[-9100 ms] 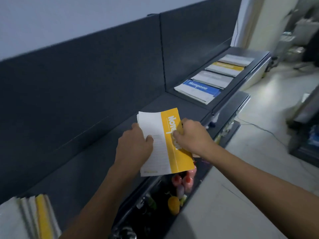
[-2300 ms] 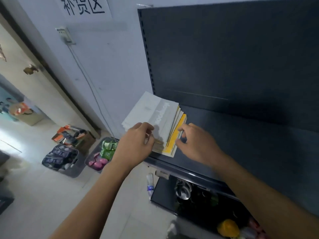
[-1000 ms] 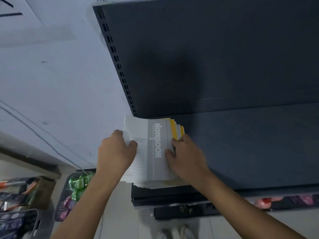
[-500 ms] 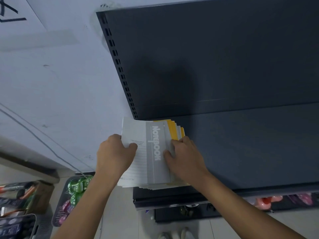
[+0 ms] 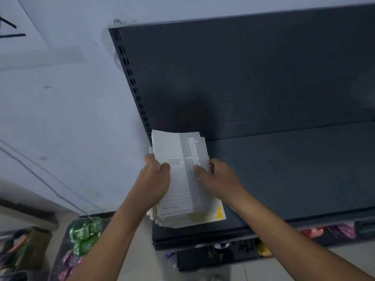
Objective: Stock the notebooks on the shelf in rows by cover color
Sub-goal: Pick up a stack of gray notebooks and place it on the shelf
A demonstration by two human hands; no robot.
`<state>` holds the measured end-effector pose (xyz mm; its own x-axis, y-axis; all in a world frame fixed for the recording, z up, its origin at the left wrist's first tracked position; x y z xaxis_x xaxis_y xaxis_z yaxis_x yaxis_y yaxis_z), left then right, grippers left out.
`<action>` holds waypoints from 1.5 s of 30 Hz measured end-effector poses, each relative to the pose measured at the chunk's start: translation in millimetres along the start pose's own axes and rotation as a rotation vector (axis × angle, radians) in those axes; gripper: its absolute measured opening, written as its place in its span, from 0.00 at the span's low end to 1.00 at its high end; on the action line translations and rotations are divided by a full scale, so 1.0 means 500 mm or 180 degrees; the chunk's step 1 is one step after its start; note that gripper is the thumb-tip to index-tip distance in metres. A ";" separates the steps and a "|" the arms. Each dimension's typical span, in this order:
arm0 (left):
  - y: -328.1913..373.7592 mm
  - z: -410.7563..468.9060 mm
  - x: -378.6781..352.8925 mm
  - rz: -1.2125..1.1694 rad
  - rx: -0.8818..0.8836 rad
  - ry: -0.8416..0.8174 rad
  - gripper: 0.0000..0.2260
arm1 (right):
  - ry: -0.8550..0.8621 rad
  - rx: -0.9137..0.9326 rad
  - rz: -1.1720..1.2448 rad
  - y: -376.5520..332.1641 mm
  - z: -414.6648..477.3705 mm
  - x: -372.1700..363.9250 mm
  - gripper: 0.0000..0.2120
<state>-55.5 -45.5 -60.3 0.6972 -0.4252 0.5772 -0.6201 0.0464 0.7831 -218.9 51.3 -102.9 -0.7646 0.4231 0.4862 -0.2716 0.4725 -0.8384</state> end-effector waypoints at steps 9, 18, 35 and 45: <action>0.091 -0.006 -0.090 0.1171 -0.1093 0.0215 0.19 | 0.0744 -0.0173 -0.0392 0.048 -0.048 0.142 0.11; 0.190 -0.064 -0.240 0.1174 -0.1718 -0.0059 0.23 | 0.1383 -0.0479 -0.0633 0.140 -0.130 0.300 0.21; 0.478 -0.292 -0.695 0.1292 -0.2208 -0.0628 0.23 | 0.1962 -0.0680 -0.0503 0.442 -0.289 0.753 0.15; 0.621 -0.388 -0.923 0.1320 -0.2266 -0.0825 0.22 | 0.2165 -0.0800 -0.0307 0.590 -0.337 0.983 0.09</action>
<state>-500.0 340.4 -38.8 0.3065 -0.4374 0.8454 -0.3728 0.7620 0.5295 -576.5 529.0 -69.9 -0.1897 0.7186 0.6690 -0.1145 0.6606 -0.7420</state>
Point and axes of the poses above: each hand's wrist, its own z-axis towards the middle knuckle, its own x-axis out of the back of the hand, y = z × x, the point moved 8 cm from there along z, towards the middle knuckle, and after that the axes turned 3 degrees about y, right-handed, at the moved point
